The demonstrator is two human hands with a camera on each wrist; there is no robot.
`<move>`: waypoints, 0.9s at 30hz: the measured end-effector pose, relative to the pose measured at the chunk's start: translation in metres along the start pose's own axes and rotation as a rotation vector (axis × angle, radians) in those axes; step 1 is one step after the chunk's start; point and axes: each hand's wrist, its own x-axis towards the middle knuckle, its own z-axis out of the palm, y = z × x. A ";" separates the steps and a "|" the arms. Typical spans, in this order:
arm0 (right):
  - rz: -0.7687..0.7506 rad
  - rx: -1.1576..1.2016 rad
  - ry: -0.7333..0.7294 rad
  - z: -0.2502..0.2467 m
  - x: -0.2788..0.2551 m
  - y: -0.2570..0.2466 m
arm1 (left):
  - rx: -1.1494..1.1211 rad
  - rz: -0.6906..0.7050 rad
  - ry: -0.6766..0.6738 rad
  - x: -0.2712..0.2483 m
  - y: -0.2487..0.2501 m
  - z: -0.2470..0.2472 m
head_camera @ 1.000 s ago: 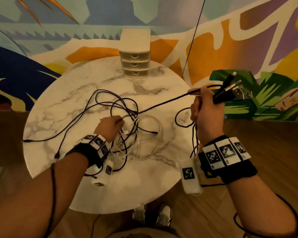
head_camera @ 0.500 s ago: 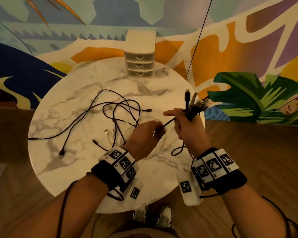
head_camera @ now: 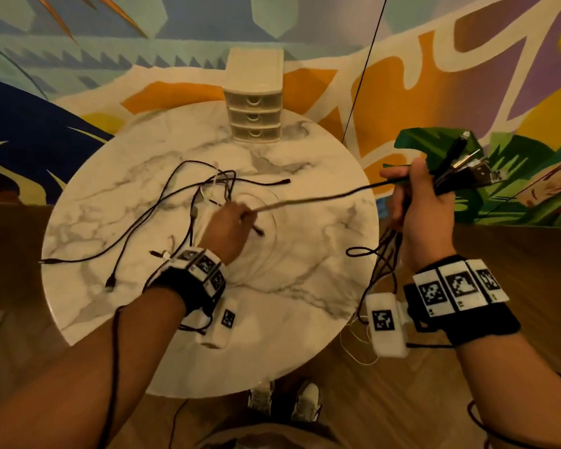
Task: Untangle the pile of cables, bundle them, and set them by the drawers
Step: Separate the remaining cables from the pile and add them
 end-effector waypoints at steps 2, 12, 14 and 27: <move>-0.024 -0.009 0.011 -0.003 0.000 0.000 | 0.109 -0.156 -0.187 -0.004 -0.017 0.011; 0.279 -0.301 -0.268 0.027 -0.039 0.046 | 0.221 0.240 -0.082 -0.031 0.064 0.017; 0.324 -0.413 -0.366 0.038 -0.045 0.054 | 0.223 0.289 -0.112 -0.041 0.066 0.025; 0.186 -0.159 -0.274 0.032 -0.026 0.026 | -0.198 -0.100 0.174 0.002 -0.001 0.010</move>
